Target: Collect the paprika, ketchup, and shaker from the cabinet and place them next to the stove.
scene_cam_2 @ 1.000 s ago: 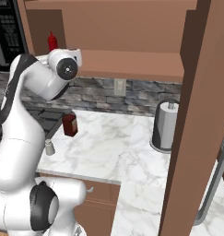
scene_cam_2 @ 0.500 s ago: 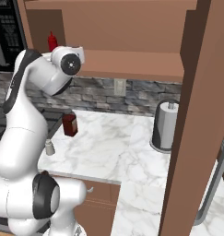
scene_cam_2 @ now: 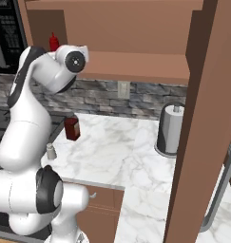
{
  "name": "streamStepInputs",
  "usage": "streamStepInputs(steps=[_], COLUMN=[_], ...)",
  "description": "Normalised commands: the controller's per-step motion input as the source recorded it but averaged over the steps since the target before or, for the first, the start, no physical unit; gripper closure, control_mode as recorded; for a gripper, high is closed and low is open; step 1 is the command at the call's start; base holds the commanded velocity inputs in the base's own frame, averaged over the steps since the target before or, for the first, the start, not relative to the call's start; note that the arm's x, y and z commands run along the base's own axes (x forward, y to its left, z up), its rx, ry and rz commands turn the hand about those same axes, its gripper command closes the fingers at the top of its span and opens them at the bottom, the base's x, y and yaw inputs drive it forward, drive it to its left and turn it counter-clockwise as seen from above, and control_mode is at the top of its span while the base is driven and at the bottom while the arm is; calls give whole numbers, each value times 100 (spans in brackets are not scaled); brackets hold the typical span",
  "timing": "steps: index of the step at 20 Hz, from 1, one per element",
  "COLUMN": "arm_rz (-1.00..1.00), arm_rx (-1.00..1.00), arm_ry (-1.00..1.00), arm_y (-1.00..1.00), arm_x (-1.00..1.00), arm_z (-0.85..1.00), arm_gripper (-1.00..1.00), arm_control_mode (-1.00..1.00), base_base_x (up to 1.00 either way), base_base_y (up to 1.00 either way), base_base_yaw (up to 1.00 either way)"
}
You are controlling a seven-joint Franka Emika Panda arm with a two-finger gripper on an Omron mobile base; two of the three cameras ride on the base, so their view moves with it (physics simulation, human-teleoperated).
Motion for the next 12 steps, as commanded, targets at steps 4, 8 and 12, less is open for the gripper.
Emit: streamStepInputs(steps=[4,8,12], arm_rz=[0,-1,-2], arm_rx=[0,0,0], arm_ry=[5,7,8], arm_y=[3,14,19], arm_x=[24,20,18], arm_z=[0,0,0], arm_gripper=[-100,-100,-100], arm_control_mode=[-100,-100,-100], base_base_x=[0,0,0], base_base_y=[0,0,0], base_base_yaw=[0,0,0])
